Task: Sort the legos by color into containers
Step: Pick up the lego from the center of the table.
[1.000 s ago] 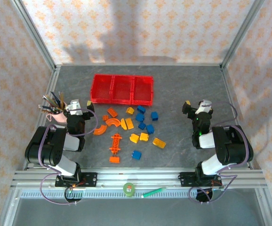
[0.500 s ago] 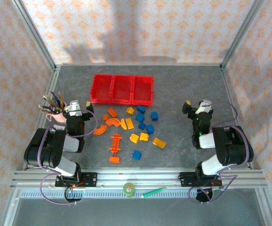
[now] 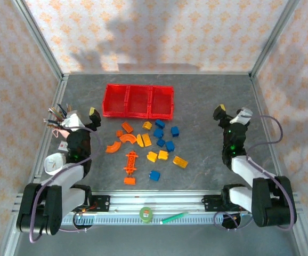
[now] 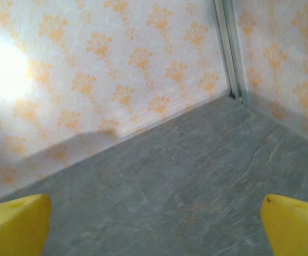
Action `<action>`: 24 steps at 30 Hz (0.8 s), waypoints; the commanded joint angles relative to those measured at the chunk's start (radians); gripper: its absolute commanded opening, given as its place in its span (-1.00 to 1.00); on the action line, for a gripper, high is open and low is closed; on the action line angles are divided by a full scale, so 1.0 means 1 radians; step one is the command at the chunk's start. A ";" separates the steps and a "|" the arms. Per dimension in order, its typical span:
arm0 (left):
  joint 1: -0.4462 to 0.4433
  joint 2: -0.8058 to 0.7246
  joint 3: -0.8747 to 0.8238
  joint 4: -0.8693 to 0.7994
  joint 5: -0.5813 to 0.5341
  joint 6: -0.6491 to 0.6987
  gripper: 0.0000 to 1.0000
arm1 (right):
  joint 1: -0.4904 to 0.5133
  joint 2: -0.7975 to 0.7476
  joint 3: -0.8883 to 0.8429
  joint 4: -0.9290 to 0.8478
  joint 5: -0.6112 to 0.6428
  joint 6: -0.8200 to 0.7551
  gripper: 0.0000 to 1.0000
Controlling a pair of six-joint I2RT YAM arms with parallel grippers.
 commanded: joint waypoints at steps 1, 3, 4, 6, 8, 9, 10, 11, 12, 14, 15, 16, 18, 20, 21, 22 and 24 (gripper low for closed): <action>-0.001 -0.048 0.072 -0.190 0.015 -0.181 0.99 | -0.005 -0.033 0.062 -0.280 0.065 0.312 1.00; 0.002 -0.064 0.065 -0.214 0.054 -0.271 0.99 | -0.006 -0.029 0.052 -0.326 -0.001 0.399 1.00; 0.004 -0.069 0.047 -0.197 0.079 -0.297 0.99 | -0.006 -0.024 0.046 -0.317 -0.053 0.400 1.00; 0.005 -0.085 -0.009 -0.177 0.079 -0.390 0.99 | -0.005 -0.011 0.057 -0.349 -0.100 0.407 1.00; 0.016 -0.104 -0.033 -0.214 0.063 -0.465 0.99 | -0.005 -0.006 0.060 -0.357 -0.126 0.392 1.00; 0.019 -0.122 -0.023 -0.277 0.066 -0.475 0.99 | -0.005 -0.004 0.057 -0.351 -0.160 0.385 0.99; 0.020 -0.139 -0.010 -0.333 0.074 -0.475 0.99 | -0.002 -0.001 0.055 -0.342 -0.191 0.380 1.00; 0.019 -0.157 0.003 -0.385 0.086 -0.474 0.99 | 0.005 0.003 0.059 -0.341 -0.218 0.369 0.99; 0.019 -0.173 0.009 -0.426 0.090 -0.476 0.99 | 0.018 0.007 0.069 -0.350 -0.225 0.355 1.00; 0.019 -0.199 0.016 -0.481 0.106 -0.481 0.99 | 0.053 0.015 0.092 -0.379 -0.211 0.326 1.00; 0.019 -0.210 0.026 -0.513 0.120 -0.484 0.99 | 0.073 0.019 0.103 -0.388 -0.213 0.309 0.99; 0.018 -0.219 0.036 -0.540 0.139 -0.484 0.99 | 0.088 0.025 0.110 -0.393 -0.217 0.300 1.00; 0.015 -0.231 0.064 -0.616 0.177 -0.488 0.98 | 0.118 0.045 0.130 -0.407 -0.248 0.286 1.00; 0.005 -0.237 0.087 -0.673 0.208 -0.489 0.98 | 0.142 0.065 0.155 -0.430 -0.281 0.276 0.99; -0.006 -0.239 0.100 -0.707 0.213 -0.489 0.99 | 0.156 0.072 0.168 -0.441 -0.291 0.272 0.99; -0.019 -0.240 0.110 -0.731 0.214 -0.490 0.98 | 0.173 0.073 0.176 -0.446 -0.297 0.266 0.99; -0.065 -0.237 0.133 -0.781 0.208 -0.486 0.98 | 0.226 0.093 0.193 -0.456 -0.295 0.252 0.99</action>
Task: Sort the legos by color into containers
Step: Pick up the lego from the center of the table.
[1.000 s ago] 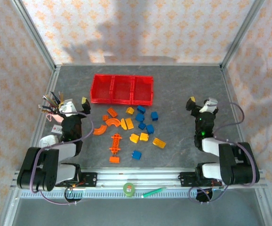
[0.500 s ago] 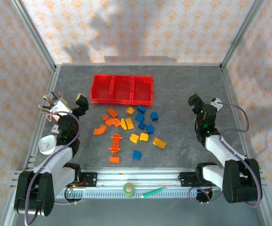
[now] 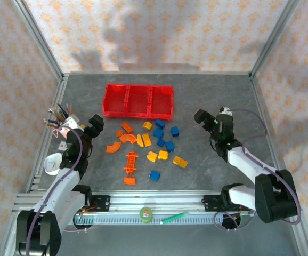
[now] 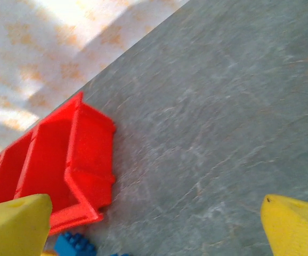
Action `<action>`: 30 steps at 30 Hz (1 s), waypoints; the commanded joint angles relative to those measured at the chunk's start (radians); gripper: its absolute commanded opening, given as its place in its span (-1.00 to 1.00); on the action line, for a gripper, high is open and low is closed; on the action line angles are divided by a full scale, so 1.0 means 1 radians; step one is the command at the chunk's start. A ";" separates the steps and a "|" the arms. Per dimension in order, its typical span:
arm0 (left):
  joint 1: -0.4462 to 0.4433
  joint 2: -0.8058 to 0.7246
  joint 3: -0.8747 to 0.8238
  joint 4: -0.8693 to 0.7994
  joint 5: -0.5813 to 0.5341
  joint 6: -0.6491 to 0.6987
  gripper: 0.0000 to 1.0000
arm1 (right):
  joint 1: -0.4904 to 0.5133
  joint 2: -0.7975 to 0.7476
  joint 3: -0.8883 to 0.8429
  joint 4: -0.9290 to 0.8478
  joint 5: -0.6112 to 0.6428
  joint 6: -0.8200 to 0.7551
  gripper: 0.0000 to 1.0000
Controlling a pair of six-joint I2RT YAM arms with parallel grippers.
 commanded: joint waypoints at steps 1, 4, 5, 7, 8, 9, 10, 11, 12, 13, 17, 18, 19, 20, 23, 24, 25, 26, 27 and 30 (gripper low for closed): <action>-0.063 -0.005 0.062 -0.160 0.035 -0.016 0.98 | 0.075 0.028 0.047 -0.034 -0.028 -0.050 0.99; -0.127 0.027 0.109 -0.243 0.027 -0.020 0.98 | 0.170 0.063 0.076 -0.026 -0.012 -0.072 0.99; -0.142 0.044 0.126 -0.269 0.032 -0.022 0.98 | 0.193 0.080 0.087 -0.023 -0.012 -0.080 0.99; -0.168 0.073 0.152 -0.314 0.038 -0.016 0.99 | 0.239 0.112 0.108 -0.014 -0.016 -0.097 0.99; -0.183 0.093 0.165 -0.335 0.034 -0.015 0.98 | 0.264 0.129 0.116 -0.004 -0.020 -0.108 1.00; -0.196 0.113 0.182 -0.354 0.035 -0.007 0.98 | 0.286 0.147 0.123 0.006 -0.021 -0.116 0.99; -0.206 0.131 0.195 -0.370 0.035 0.002 0.98 | 0.304 0.161 0.129 0.014 -0.025 -0.125 0.99; -0.218 0.156 0.214 -0.388 0.033 0.014 0.98 | 0.326 0.181 0.139 0.022 -0.030 -0.136 0.99; -0.227 0.178 0.233 -0.408 0.025 0.022 0.98 | 0.344 0.195 0.145 0.026 -0.031 -0.149 1.00; -0.239 0.203 0.252 -0.429 0.009 0.030 0.98 | 0.365 0.212 0.153 0.032 -0.028 -0.164 0.99; -0.272 0.312 0.311 -0.463 -0.022 0.051 0.98 | 0.434 0.269 0.183 0.052 -0.014 -0.228 0.99; -0.279 0.345 0.332 -0.477 -0.024 0.051 0.98 | 0.444 0.283 0.190 0.055 -0.019 -0.236 0.99; -0.289 0.374 0.352 -0.489 -0.031 0.078 0.99 | 0.451 0.293 0.194 0.057 -0.022 -0.246 0.99; -0.301 0.409 0.379 -0.508 -0.043 0.089 0.98 | 0.458 0.303 0.197 0.058 -0.019 -0.254 0.99; -0.330 0.509 0.449 -0.547 -0.081 0.121 0.97 | 0.477 0.314 0.192 0.069 -0.002 -0.277 0.99; -0.333 0.543 0.473 -0.560 -0.083 0.129 0.96 | 0.483 0.314 0.187 0.076 0.005 -0.283 0.99; -0.335 0.572 0.494 -0.570 -0.085 0.135 0.95 | 0.486 0.313 0.181 0.083 0.011 -0.289 0.99; -0.339 0.606 0.517 -0.579 -0.087 0.146 0.93 | 0.490 0.311 0.174 0.095 0.020 -0.294 0.99; -0.341 0.641 0.540 -0.594 -0.094 0.156 0.90 | 0.491 0.311 0.167 0.102 0.030 -0.295 0.99; -0.350 0.743 0.618 -0.644 -0.130 0.175 0.84 | 0.494 0.309 0.153 0.121 0.049 -0.295 0.99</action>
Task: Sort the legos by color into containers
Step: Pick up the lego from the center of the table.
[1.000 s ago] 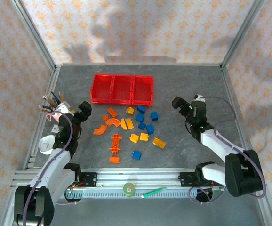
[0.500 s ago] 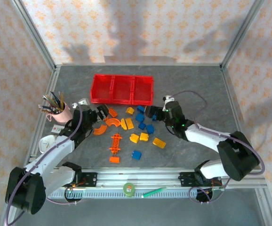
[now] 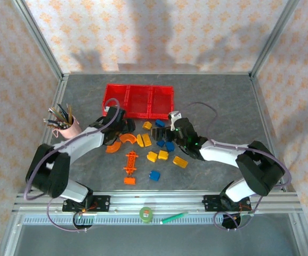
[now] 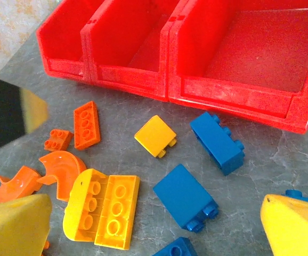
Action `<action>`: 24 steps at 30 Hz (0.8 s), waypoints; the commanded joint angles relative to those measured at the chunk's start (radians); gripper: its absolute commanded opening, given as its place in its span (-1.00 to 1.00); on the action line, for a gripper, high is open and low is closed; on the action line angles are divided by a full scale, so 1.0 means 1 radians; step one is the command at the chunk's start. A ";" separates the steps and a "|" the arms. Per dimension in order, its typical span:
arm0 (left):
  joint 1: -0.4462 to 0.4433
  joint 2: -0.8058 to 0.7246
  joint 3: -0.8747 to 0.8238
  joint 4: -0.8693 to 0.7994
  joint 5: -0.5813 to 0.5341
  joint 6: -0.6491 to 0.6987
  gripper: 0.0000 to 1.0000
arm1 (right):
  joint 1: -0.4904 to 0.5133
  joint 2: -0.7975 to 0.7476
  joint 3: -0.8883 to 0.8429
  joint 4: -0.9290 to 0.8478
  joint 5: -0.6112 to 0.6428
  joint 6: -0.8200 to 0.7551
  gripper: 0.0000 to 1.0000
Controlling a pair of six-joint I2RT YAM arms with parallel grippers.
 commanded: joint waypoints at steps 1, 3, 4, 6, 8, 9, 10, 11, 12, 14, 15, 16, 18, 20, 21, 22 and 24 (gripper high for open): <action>-0.011 0.096 0.085 -0.108 -0.070 0.056 0.83 | 0.006 0.001 -0.020 0.061 0.056 -0.026 0.99; -0.014 0.154 0.138 -0.144 -0.097 0.063 0.82 | 0.006 0.001 -0.029 0.074 0.063 -0.025 0.99; -0.015 0.173 0.154 -0.148 -0.104 0.064 0.82 | 0.006 0.000 -0.032 0.079 0.065 -0.022 0.99; -0.015 0.205 0.180 -0.142 -0.093 0.068 0.82 | 0.007 0.002 -0.038 0.086 0.066 -0.019 0.99; -0.016 0.233 0.197 -0.138 -0.090 0.062 0.83 | 0.007 0.003 -0.041 0.089 0.072 -0.016 0.99; -0.016 0.248 0.206 -0.137 -0.091 0.057 0.84 | 0.007 0.002 -0.042 0.090 0.075 -0.017 0.99; -0.015 0.261 0.213 -0.133 -0.092 0.051 0.84 | 0.007 0.002 -0.044 0.089 0.079 -0.016 0.99; -0.015 0.277 0.226 -0.134 -0.093 0.044 0.84 | 0.007 0.001 -0.044 0.089 0.082 -0.016 0.99; -0.016 0.292 0.240 -0.136 -0.091 0.037 0.84 | 0.007 0.002 -0.046 0.093 0.082 -0.016 0.99; -0.016 0.312 0.258 -0.130 -0.087 0.028 0.84 | 0.007 0.003 -0.048 0.096 0.083 -0.014 0.99; -0.016 0.321 0.262 -0.124 -0.087 0.025 0.84 | 0.007 0.004 -0.048 0.096 0.082 -0.014 1.00; -0.016 0.335 0.273 -0.125 -0.086 0.022 0.84 | 0.007 0.003 -0.047 0.095 0.081 -0.014 0.99; -0.015 0.359 0.298 -0.145 -0.097 0.013 0.82 | 0.007 0.000 -0.049 0.096 0.081 -0.014 0.99; -0.016 0.374 0.308 -0.154 -0.122 -0.002 0.80 | 0.007 -0.003 -0.051 0.096 0.082 -0.016 0.99; -0.016 0.375 0.303 -0.151 -0.133 -0.010 0.79 | 0.007 -0.004 -0.050 0.096 0.083 -0.015 0.99; -0.015 0.377 0.299 -0.144 -0.137 -0.015 0.78 | 0.007 -0.006 -0.053 0.095 0.085 -0.016 0.99; -0.016 0.385 0.299 -0.138 -0.131 -0.020 0.74 | 0.007 -0.006 -0.052 0.098 0.086 -0.015 0.99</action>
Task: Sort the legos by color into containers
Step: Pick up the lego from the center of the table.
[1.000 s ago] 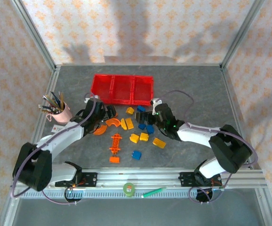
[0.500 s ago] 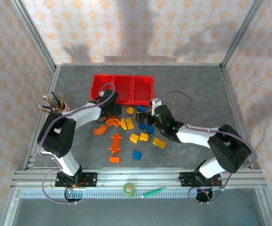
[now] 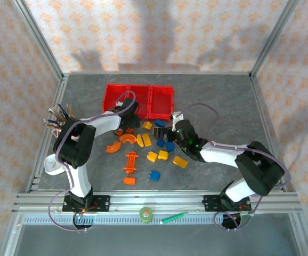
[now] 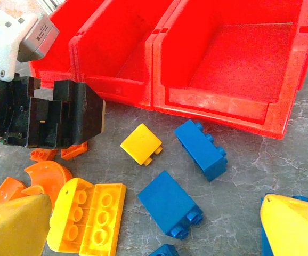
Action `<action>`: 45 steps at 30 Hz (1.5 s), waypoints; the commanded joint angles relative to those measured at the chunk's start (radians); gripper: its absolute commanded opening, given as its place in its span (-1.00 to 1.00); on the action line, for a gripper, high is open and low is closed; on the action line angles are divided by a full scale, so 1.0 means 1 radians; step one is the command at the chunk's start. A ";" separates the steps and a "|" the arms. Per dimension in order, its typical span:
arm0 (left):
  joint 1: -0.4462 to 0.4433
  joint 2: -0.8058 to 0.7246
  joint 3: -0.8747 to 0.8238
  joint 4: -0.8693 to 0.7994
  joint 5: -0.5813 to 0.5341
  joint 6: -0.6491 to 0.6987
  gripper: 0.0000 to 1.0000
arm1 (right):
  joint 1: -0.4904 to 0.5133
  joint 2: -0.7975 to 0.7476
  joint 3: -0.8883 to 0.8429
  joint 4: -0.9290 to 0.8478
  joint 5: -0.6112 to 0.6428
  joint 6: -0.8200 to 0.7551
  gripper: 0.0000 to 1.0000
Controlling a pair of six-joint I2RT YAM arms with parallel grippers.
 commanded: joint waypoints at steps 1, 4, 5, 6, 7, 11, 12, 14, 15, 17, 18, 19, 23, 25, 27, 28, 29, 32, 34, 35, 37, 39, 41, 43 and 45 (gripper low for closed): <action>-0.008 0.023 0.020 -0.032 -0.039 -0.031 0.72 | 0.007 -0.005 -0.014 0.033 0.030 -0.012 0.99; -0.008 0.031 0.012 -0.033 -0.049 -0.041 0.68 | 0.007 -0.004 -0.013 0.031 0.028 -0.012 1.00; -0.007 0.027 0.001 -0.026 -0.055 -0.045 0.67 | 0.007 -0.005 -0.013 0.031 0.031 -0.012 0.99; -0.008 0.025 -0.008 -0.021 -0.060 -0.050 0.66 | 0.007 -0.006 -0.014 0.031 0.032 -0.012 1.00; -0.008 0.025 -0.017 -0.018 -0.064 -0.054 0.64 | 0.007 -0.007 -0.013 0.030 0.034 -0.011 0.99; -0.008 0.013 -0.048 -0.011 -0.074 -0.060 0.55 | 0.007 -0.011 -0.014 0.031 0.038 -0.011 1.00; -0.008 0.008 -0.053 -0.013 -0.078 -0.062 0.53 | 0.007 -0.010 -0.015 0.031 0.037 -0.010 0.99; -0.007 -0.005 -0.064 -0.018 -0.080 -0.066 0.48 | 0.007 -0.011 -0.015 0.030 0.037 -0.012 0.99; -0.008 -0.014 -0.072 -0.011 -0.078 -0.070 0.44 | 0.007 -0.013 -0.015 0.029 0.039 -0.012 0.99; -0.007 -0.023 -0.083 0.000 -0.061 -0.072 0.36 | 0.007 -0.015 -0.015 0.030 0.039 -0.011 0.99; -0.007 -0.022 -0.082 0.002 -0.051 -0.072 0.34 | 0.007 -0.015 -0.014 0.030 0.039 -0.010 0.99; -0.008 -0.019 -0.077 0.003 -0.040 -0.072 0.32 | 0.007 -0.016 -0.015 0.030 0.040 -0.012 0.99; -0.008 0.007 -0.049 0.002 -0.022 -0.069 0.17 | 0.007 -0.019 -0.017 0.027 0.043 -0.014 1.00; -0.006 0.014 -0.040 -0.003 -0.024 -0.071 0.13 | 0.006 -0.024 -0.019 0.025 0.051 -0.015 0.99; -0.008 0.008 -0.042 0.005 -0.018 -0.072 0.07 | 0.007 -0.029 -0.021 0.027 0.054 -0.015 1.00; -0.007 0.005 -0.046 0.012 -0.011 -0.072 0.03 | 0.007 -0.031 -0.023 0.026 0.054 -0.015 0.99; -0.008 0.003 -0.047 0.016 -0.007 -0.072 0.00 | 0.007 -0.033 -0.023 0.027 0.054 -0.015 1.00; -0.008 -0.001 -0.045 0.013 -0.006 -0.072 -0.10 | 0.007 -0.033 -0.021 0.023 0.053 -0.016 0.99; -0.007 -0.008 -0.049 0.018 -0.004 -0.073 -0.14 | 0.007 -0.034 -0.021 0.021 0.051 -0.017 0.99; -0.008 -0.011 -0.052 0.021 0.000 -0.073 -0.15 | 0.007 -0.035 -0.021 0.021 0.052 -0.016 1.00; -0.008 -0.017 -0.056 0.024 0.004 -0.072 -0.19 | 0.007 -0.040 -0.020 0.021 0.051 -0.019 0.99; -0.008 -0.027 -0.061 0.029 0.007 -0.072 -0.21 | 0.007 -0.043 -0.022 0.020 0.053 -0.017 0.99; -0.008 -0.038 -0.069 0.030 0.007 -0.106 -0.24 | 0.007 -0.047 -0.022 0.016 0.052 -0.021 0.99; -0.007 -0.052 -0.078 0.037 0.014 -0.112 -0.25 | 0.007 -0.052 -0.023 0.014 0.051 -0.023 1.00; -0.008 -0.072 -0.091 0.046 0.022 -0.118 -0.27 | 0.007 -0.056 -0.022 0.011 0.047 -0.027 1.00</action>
